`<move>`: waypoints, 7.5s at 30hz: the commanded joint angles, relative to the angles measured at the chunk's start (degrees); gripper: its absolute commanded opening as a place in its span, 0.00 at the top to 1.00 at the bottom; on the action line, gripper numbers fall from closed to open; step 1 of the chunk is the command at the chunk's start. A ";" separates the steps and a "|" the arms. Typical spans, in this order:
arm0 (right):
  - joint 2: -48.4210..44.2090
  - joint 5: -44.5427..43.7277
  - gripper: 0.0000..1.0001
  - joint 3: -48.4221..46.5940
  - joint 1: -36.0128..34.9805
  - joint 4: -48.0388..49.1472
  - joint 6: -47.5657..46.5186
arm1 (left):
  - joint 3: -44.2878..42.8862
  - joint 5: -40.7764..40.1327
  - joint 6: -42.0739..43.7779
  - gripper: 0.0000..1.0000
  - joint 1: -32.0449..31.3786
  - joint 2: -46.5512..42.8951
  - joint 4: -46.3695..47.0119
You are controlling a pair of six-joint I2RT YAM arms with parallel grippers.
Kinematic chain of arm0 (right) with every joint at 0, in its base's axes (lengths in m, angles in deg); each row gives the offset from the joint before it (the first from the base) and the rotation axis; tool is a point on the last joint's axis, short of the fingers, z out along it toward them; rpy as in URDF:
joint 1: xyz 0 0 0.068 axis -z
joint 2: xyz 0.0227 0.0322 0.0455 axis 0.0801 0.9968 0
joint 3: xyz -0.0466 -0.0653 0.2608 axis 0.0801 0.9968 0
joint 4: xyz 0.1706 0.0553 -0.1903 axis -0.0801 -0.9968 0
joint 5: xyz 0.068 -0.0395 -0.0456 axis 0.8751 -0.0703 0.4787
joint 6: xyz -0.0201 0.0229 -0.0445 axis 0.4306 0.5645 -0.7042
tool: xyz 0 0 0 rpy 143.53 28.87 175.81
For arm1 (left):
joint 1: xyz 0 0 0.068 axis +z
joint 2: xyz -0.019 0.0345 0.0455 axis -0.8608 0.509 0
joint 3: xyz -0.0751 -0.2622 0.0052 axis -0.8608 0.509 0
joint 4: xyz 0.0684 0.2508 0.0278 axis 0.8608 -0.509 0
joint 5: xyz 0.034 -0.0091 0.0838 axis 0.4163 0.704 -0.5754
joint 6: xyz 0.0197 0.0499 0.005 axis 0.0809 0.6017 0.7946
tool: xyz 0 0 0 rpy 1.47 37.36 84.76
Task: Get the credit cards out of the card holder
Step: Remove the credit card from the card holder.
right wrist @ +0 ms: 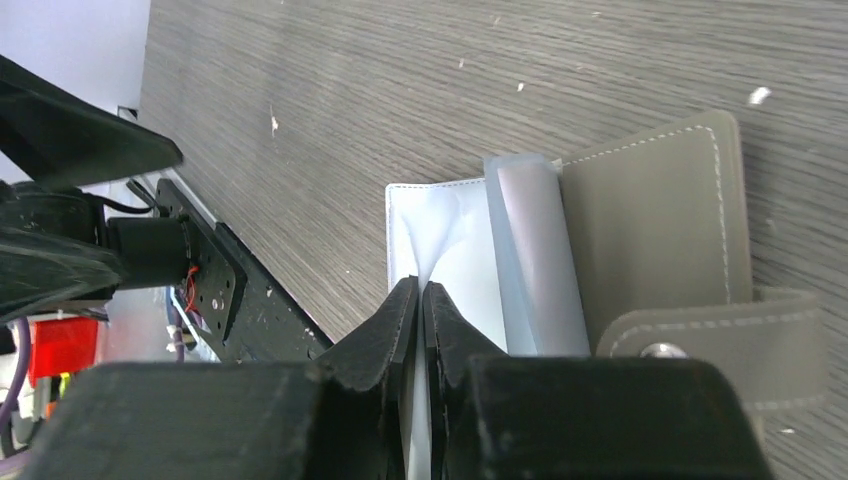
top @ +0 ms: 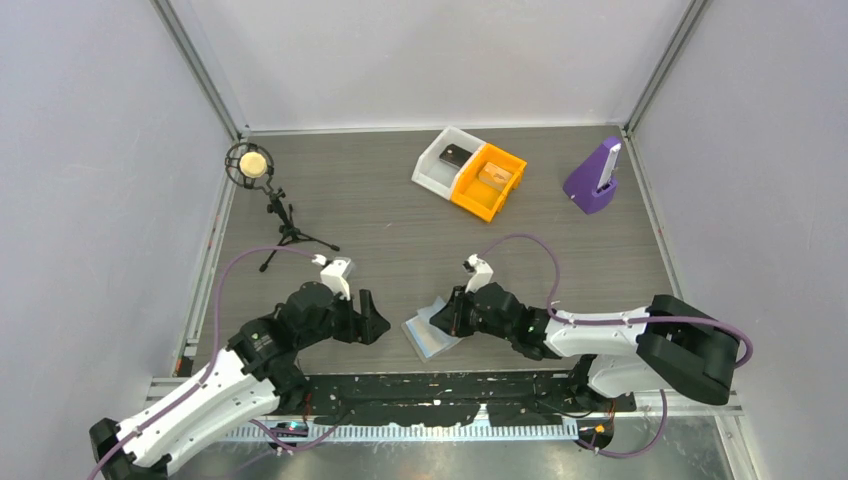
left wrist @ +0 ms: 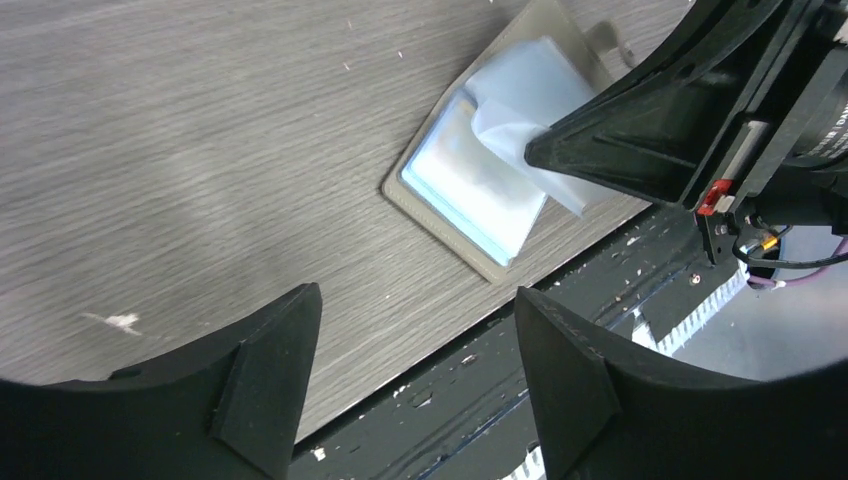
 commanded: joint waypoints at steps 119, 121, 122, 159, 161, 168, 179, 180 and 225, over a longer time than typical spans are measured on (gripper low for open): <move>14.61 -25.97 0.27 -19.94 -15.05 -22.11 -13.69 | 2.74 2.91 -5.02 0.66 9.74 18.60 15.68; 15.26 -25.96 0.27 -19.94 -15.07 -22.30 -13.46 | 2.87 3.06 -4.92 0.65 9.70 18.24 15.61; 15.53 -25.96 0.27 -19.85 -15.07 -22.36 -13.40 | 3.03 3.20 -4.92 0.66 9.74 18.09 15.75; 5.26 -16.50 0.71 -4.07 -9.58 0.52 -6.53 | 5.81 21.18 -9.03 0.76 9.59 33.78 39.17; 4.66 -15.89 0.71 -3.47 -9.14 1.44 -6.29 | 5.26 22.36 -9.65 0.76 9.43 36.31 41.76; 1.79 -15.14 0.71 -2.05 -8.91 1.94 -6.04 | 2.81 25.74 -12.09 0.77 7.95 42.70 47.05; -1.70 -14.76 0.59 -2.06 -8.48 -1.61 -5.36 | -0.34 26.32 -13.00 0.77 5.28 47.66 50.60; -3.03 -15.86 0.52 -2.31 -8.48 -2.77 -5.12 | -0.46 26.37 -13.20 0.77 5.22 48.10 51.02; 2.86 -26.59 0.36 -8.57 -14.68 -17.18 -3.18 | -4.68 10.91 -10.37 0.73 8.17 33.78 28.68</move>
